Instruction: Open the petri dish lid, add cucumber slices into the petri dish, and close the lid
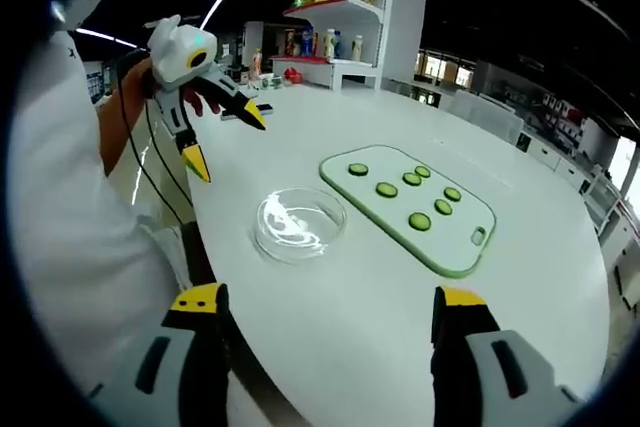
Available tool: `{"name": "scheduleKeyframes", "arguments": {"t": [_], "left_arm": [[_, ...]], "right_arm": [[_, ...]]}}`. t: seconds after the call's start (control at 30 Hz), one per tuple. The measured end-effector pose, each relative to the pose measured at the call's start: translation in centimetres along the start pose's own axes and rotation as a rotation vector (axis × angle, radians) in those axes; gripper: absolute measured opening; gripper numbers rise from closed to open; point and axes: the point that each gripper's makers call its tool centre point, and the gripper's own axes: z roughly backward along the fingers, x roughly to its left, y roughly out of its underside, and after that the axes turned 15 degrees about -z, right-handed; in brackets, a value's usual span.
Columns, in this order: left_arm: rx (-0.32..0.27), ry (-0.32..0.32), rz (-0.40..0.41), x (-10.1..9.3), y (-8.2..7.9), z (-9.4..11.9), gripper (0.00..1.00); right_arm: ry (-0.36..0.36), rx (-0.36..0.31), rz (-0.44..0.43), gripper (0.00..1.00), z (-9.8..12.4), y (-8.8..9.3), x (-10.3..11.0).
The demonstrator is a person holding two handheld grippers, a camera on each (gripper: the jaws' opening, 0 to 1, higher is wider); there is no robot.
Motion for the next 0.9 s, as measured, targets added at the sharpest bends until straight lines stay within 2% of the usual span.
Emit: {"name": "scheduleKeyframes", "arguments": {"t": [0.07,0.13,0.23,0.37,0.53,0.57,0.63,0.7,0.77,0.9], "left_arm": [[-0.015,-0.002,-0.004,-0.1,-0.2,0.0,0.70],[-0.041,-0.047,-0.037,0.7,-0.6,0.1,0.73],[-0.058,-0.060,-0.065,1.0,-0.8,0.3,0.74],[-0.056,-0.048,-0.063,0.9,-0.6,0.3,0.74],[-0.072,-0.026,-0.072,0.5,-0.1,-0.1,0.74],[-0.085,-0.027,-0.075,0.6,-0.2,-0.2,0.73],[-0.169,0.027,-0.043,-0.1,-1.4,-0.1,0.74],[-0.204,0.038,-0.020,-0.1,-2.0,0.2,0.75],[-0.206,0.030,-0.034,0.1,-2.0,0.1,0.74],[-0.162,0.035,-0.063,-0.1,-1.2,-0.5,0.73]], "right_arm": [[-0.010,-0.001,0.012,0.82,-0.1,-0.1,0.2],[-0.021,0.006,0.018,0.82,-0.3,-0.2,0.4],[-0.055,0.001,0.009,0.82,-0.3,-0.7,1.1],[-0.061,-0.006,0.025,0.82,-0.6,-1.3,1.4],[-0.083,0.005,0.041,0.81,-1.4,-1.2,1.9],[-0.085,0.016,0.042,0.80,-1.6,-1.0,1.9],[-0.080,0.036,0.050,0.80,-1.8,-0.7,1.9],[-0.079,0.049,0.067,0.80,-1.8,-0.8,2.1],[-0.084,0.063,0.071,0.80,-1.8,-0.7,2.1],[-0.071,0.061,0.068,0.80,-2.1,-0.9,1.7]]}}
